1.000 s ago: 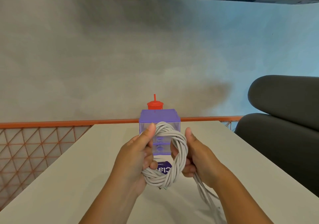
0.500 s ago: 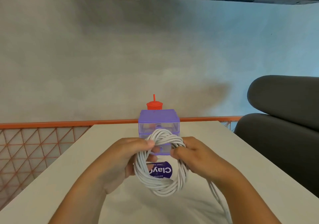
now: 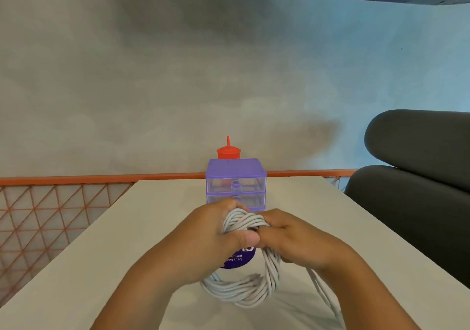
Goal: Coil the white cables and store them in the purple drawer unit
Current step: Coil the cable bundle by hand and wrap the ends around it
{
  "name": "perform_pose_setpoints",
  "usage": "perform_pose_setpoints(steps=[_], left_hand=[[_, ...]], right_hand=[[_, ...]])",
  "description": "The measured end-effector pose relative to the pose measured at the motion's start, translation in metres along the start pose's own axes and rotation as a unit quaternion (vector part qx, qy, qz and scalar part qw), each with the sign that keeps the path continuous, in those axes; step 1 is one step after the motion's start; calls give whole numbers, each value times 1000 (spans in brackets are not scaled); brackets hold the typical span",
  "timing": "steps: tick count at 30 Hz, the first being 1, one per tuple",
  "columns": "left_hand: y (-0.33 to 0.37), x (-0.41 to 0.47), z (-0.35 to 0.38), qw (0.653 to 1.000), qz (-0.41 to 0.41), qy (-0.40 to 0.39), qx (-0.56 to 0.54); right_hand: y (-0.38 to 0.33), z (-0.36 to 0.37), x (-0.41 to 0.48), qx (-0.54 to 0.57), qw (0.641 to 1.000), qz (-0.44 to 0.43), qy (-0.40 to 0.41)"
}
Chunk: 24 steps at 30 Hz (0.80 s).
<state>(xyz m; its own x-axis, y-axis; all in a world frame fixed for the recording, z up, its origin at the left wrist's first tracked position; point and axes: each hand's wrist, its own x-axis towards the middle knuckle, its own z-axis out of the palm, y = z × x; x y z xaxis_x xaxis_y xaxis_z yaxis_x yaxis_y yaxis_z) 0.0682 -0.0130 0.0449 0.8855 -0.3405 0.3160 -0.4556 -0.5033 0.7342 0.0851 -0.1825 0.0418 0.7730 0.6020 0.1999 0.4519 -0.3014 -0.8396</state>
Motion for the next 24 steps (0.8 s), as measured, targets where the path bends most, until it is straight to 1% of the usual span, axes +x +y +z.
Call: perform_pose_setpoints(steps=[3, 5, 7, 9, 10, 12, 15, 18, 20, 21, 22, 24], left_hand=[[0, 0, 2, 999, 26, 25, 33], [2, 1, 3, 997, 45, 51, 29], [5, 1, 2, 995, 52, 86, -18], [7, 3, -2, 989, 35, 123, -69], [6, 4, -6, 984, 25, 141, -101], [1, 5, -13, 971, 7, 169, -166], [-4, 7, -16, 955, -15, 208, -213], [-5, 8, -21, 925, -28, 249, -286], [-4, 7, -23, 920, -33, 252, -298], [-5, 6, -23, 921, -36, 249, -296], [-5, 6, -23, 924, -40, 245, -292], [-4, 6, -20, 930, -43, 235, -280]], right_hand=[[1, -3, -2, 9, 1000, 30, 0], [0, -4, -3, 14, 1000, 26, 8], [2, -11, -6, 33, 999, 5, 3], [4, -21, -13, 46, 999, -7, -9], [7, -26, -16, 27, 1000, -4, -15], [15, -34, -19, -24, 999, 22, -2], [26, -36, -17, -66, 994, 81, 19], [33, -31, -11, -155, 978, 135, 29], [37, -27, -5, -200, 968, 144, 44], [39, -24, -3, -254, 955, 142, 51], [42, -22, 0, -336, 930, 140, 57], [44, -17, 3, -481, 861, 143, 85]])
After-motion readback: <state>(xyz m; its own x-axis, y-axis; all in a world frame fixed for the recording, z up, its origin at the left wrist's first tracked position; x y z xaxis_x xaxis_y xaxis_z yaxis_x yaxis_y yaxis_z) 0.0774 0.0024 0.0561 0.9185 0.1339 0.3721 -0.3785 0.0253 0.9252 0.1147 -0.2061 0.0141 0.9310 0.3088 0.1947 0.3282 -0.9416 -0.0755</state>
